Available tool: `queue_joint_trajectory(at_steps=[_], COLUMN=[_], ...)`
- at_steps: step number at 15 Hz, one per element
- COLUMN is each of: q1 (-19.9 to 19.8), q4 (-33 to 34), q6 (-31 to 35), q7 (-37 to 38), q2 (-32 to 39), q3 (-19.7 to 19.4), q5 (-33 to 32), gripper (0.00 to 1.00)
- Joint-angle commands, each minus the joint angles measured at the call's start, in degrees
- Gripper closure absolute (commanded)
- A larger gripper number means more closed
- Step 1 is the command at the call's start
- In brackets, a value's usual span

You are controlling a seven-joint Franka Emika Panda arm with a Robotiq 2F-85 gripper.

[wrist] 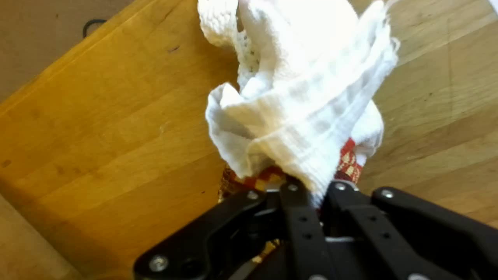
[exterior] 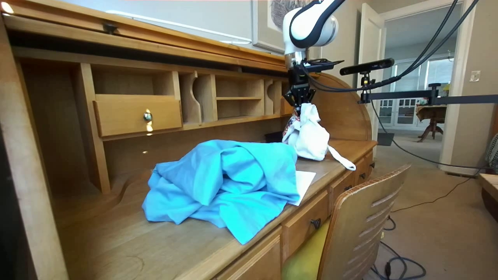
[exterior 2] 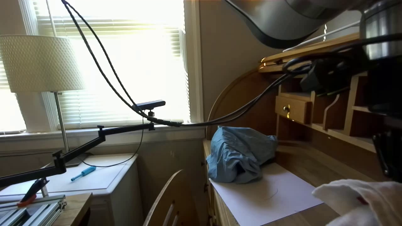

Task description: Use the white towel to wipe the desk

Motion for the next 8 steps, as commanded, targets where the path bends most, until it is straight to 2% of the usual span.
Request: queue_joint_trajectory(at_steps=[1, 4, 8], q1=[-1.6, -2.5, -3.8], q4=[3.0, 5.3, 7.7], q6=[3.0, 6.2, 8.8], q7=[1.7, 2.6, 0.9], q2=[2.7, 6.4, 11.8], q3=[-0.5, -1.4, -1.2], q5=[-5.0, -6.9, -6.1], gripper=[0.98, 0.98, 0.98])
